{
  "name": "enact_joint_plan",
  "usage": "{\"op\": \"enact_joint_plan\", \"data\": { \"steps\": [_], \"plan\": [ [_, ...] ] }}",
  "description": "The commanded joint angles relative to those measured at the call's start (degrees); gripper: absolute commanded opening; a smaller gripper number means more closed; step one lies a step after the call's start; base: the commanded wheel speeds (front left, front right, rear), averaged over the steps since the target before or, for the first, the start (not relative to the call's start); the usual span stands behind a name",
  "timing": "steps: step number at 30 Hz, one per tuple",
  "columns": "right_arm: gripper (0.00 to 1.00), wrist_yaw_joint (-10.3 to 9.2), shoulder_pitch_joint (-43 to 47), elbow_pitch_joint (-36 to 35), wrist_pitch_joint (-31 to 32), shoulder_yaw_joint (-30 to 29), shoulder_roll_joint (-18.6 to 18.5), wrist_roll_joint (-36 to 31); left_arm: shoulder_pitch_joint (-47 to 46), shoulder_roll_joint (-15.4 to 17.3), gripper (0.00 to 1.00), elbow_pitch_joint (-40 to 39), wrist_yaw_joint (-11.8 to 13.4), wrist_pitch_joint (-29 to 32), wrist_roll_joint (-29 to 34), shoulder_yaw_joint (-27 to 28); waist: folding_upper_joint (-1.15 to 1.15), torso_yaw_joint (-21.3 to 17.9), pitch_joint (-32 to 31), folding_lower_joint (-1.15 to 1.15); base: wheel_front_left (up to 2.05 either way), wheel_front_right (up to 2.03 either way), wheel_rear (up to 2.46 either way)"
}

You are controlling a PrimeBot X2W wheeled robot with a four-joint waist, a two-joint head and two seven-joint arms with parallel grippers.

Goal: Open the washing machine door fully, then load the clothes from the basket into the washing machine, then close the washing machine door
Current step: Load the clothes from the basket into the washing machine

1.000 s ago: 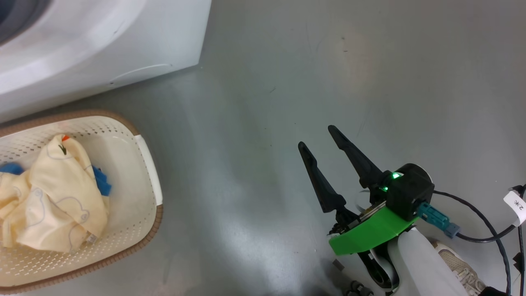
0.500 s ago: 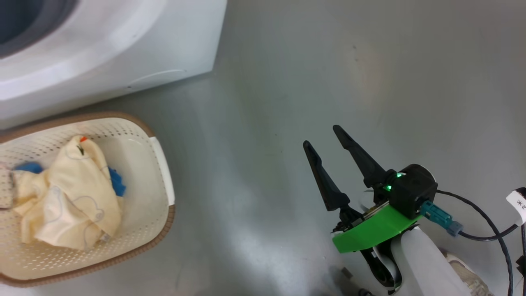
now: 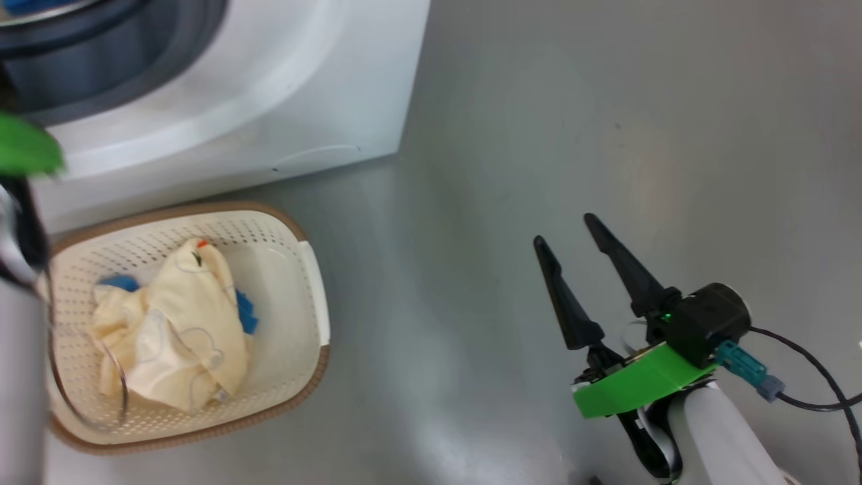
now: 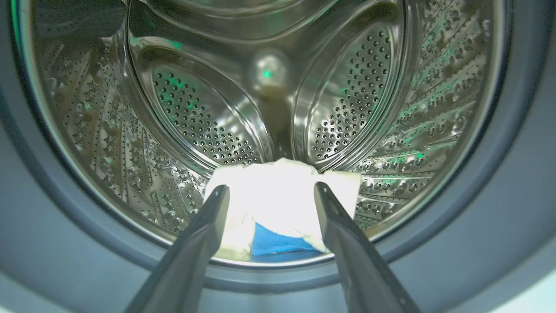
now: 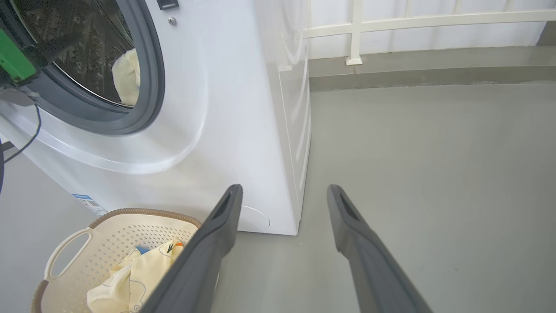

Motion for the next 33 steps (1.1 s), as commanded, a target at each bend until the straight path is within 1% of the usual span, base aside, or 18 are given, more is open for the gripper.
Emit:
{"op": "enact_joint_plan", "data": {
  "steps": [1,3,4,9,13,15,19,21,27,33],
  "plan": [
    [1.00,0.09,1.95,-1.97,0.21,0.32,0.13,-0.40,5.83,1.62,1.00,-7.00,1.45,-0.28,1.35,2.02,0.00,1.88,-2.31,0.00,0.00,0.00,0.00],
    [1.00,0.09,2.47,-2.41,0.40,-0.41,0.13,-0.71,11.81,0.41,1.00,-13.65,2.80,-0.28,2.42,2.32,0.00,2.46,-3.38,0.00,0.00,0.00,0.00],
    [1.00,0.09,2.47,-2.41,0.40,-0.41,0.13,-0.71,11.81,0.41,1.00,-13.65,2.80,-0.28,2.42,2.32,0.00,2.46,-3.38,0.00,0.00,0.00,0.00],
    [1.00,0.09,4.02,-2.87,0.86,-1.35,0.13,-1.33,26.24,-1.78,1.00,-26.62,5.98,-0.28,4.65,1.78,0.00,3.41,-6.92,0.00,0.00,0.00,0.00],
    [1.00,0.09,5.45,-2.88,1.39,-1.76,0.13,-1.76,36.19,-2.65,1.00,-33.14,8.16,0.29,5.90,0.56,0.00,3.80,-10.56,0.00,0.00,0.00,0.00],
    [1.00,0.09,6.23,-3.02,1.77,-2.09,0.13,-2.11,40.20,-3.07,1.00,-35.91,8.85,0.84,6.22,-0.23,0.00,4.18,-12.15,0.00,0.00,0.00,0.00],
    [1.00,0.09,8.18,-3.39,2.73,-2.87,0.13,-2.92,46.85,-3.60,1.00,-39.57,9.81,2.10,6.89,-2.04,0.00,5.19,-15.70,0.00,0.00,0.00,0.00],
    [1.00,0.09,9.99,-3.89,3.48,-3.91,0.13,-3.33,50.70,-3.62,1.00,-41.06,10.24,2.43,7.16,-2.85,0.00,6.10,-18.50,0.00,0.00,0.00,0.00],
    [1.00,0.09,13.74,-5.21,5.26,-5.59,0.13,-4.17,57.39,-4.09,1.00,-41.60,10.81,2.75,7.05,-4.41,0.00,7.81,-23.94,0.00,0.00,0.00,0.00],
    [1.00,0.09,17.29,-7.10,7.31,-6.92,0.13,-4.78,61.40,-4.50,1.00,-41.29,11.10,2.65,6.91,-5.63,0.00,9.63,-28.45,0.00,0.00,0.00,0.00]
  ]
}}
